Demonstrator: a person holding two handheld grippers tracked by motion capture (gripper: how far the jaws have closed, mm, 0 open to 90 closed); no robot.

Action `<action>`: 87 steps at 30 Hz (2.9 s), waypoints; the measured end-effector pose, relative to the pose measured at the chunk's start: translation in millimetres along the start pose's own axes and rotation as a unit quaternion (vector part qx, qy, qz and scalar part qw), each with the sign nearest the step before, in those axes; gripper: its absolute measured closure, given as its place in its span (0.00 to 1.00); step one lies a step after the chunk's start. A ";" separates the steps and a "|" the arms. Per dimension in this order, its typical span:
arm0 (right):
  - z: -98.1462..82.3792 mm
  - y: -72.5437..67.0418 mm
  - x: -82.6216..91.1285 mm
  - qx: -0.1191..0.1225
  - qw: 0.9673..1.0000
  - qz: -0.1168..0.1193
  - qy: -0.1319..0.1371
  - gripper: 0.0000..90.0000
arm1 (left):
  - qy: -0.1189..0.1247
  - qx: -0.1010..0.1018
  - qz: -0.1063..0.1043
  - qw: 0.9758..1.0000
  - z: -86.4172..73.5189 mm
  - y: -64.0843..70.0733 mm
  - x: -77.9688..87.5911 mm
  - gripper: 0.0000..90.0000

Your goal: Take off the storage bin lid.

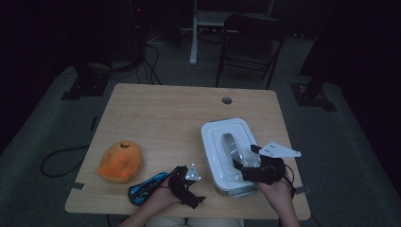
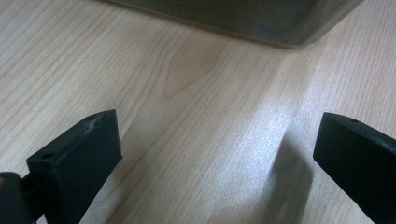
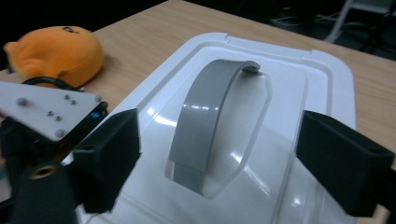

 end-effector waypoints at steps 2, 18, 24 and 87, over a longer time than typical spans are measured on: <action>-0.7 -3.0 -4.2 -0.002 1.000 -0.007 -0.005 0.20 | 0.003 -0.001 0.002 1.000 -0.1 0.4 -0.6 0.02; -1.6 -9.8 -15.2 -0.021 0.999 -0.018 -0.036 0.37 | 0.012 -0.020 0.025 0.999 -3.6 4.2 -3.0 0.02; -2.8 -13.5 -20.8 -0.002 0.998 -0.021 -0.054 0.51 | 0.014 -0.020 0.025 0.999 -3.9 4.1 -3.1 0.02; 35.0 71.5 27.0 -0.058 0.991 -0.114 0.046 0.77 | 0.027 -0.014 0.027 0.999 -6.0 6.0 -3.9 0.02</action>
Point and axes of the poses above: each handheld gripper's, and its own axes: x roughly backward along the jaws, z roughly out of its top, y roughly to its right, the point moved 2 cm from there along -x, roughly forward along the jaws, and after that the axes turned 2 degrees about x, right-handed, at the moved point
